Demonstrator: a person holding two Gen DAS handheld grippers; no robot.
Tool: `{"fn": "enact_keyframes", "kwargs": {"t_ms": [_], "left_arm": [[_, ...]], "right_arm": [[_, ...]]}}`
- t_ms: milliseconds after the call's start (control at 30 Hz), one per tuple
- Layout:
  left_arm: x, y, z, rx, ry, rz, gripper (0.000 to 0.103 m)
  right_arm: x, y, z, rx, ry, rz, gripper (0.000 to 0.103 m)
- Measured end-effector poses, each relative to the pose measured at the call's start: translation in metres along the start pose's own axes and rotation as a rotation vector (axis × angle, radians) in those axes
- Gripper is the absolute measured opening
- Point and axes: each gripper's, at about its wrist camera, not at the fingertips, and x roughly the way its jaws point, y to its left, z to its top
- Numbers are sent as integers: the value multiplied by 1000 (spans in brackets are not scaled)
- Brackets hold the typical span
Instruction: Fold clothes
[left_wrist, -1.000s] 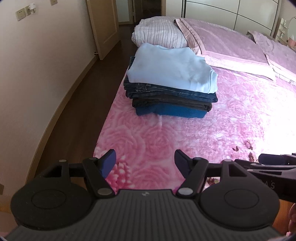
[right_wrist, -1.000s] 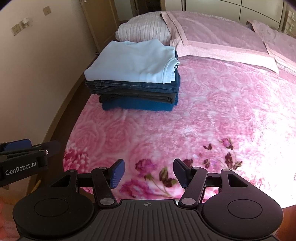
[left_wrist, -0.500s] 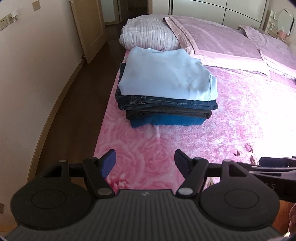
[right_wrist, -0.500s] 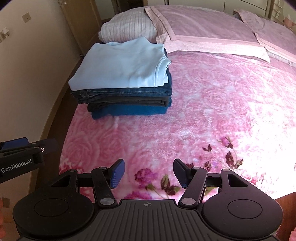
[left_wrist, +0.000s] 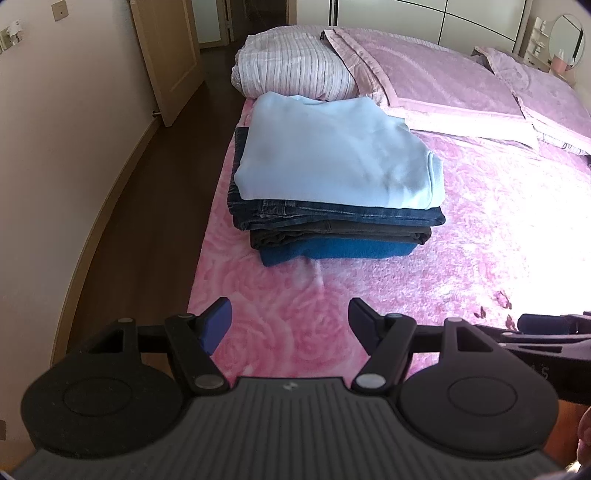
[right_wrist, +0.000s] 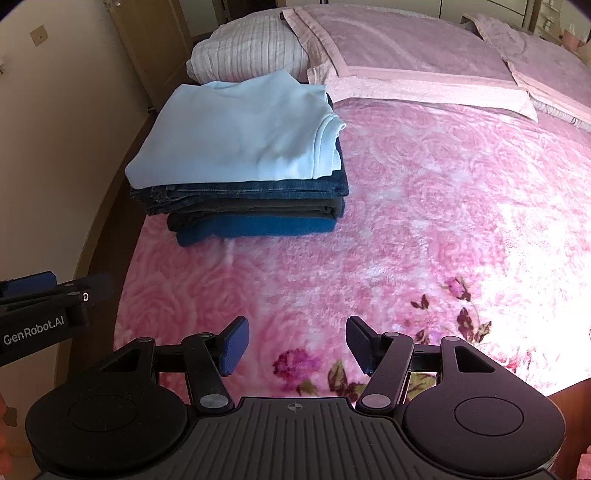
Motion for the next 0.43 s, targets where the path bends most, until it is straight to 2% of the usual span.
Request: {"fn": "enact_keyframes", "kwargs": {"t_ms": [433], "left_arm": [[9,-8,18,11,-7,1,67]], "right_arm": [[6,-3,18,3,-2,8,62]]}}
